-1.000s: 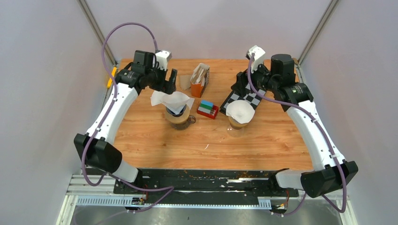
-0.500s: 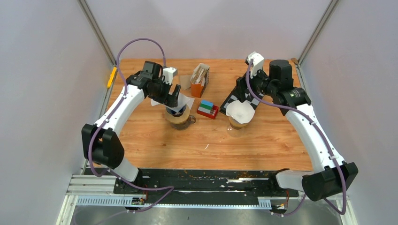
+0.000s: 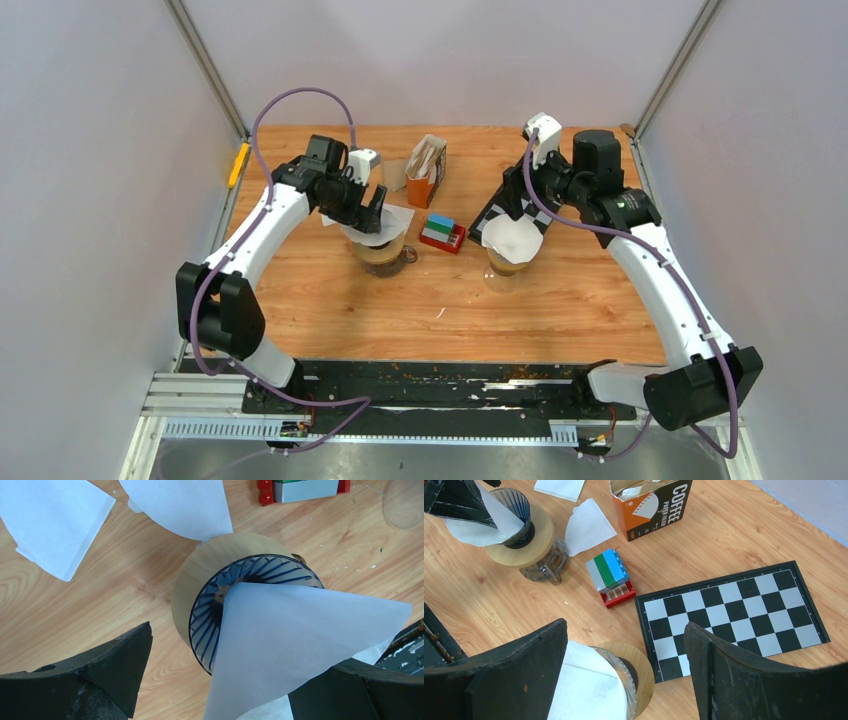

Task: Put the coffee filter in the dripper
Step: Adjust the coffee filter in the coffee dripper.

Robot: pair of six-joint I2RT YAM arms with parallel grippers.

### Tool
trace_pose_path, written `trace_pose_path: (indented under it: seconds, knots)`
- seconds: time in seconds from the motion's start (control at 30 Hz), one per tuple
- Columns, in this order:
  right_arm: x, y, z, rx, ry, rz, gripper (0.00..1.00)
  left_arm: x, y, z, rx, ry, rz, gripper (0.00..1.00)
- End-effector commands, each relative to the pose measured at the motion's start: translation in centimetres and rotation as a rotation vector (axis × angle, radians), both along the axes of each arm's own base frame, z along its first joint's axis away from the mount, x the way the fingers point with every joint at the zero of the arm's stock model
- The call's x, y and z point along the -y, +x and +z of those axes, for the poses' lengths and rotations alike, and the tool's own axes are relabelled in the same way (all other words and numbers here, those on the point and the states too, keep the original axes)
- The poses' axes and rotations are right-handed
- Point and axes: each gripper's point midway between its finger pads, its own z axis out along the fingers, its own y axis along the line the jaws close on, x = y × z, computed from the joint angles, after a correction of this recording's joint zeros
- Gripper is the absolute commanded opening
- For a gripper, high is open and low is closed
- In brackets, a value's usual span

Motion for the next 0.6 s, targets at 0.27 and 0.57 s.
trace_pose_path:
  seconds: [0.27, 0.57]
  knots:
    - [-0.2, -0.1, 0.9, 0.041, 0.024, 0.004, 0.86, 0.1, 1.7, -1.0, 0.031, 0.021, -0.017, 1.00]
    - [-0.2, -0.1, 0.3, 0.029, 0.019, 0.001, 0.86, -0.1, 2.0, -2.3, 0.023, 0.043, -0.015, 1.00]
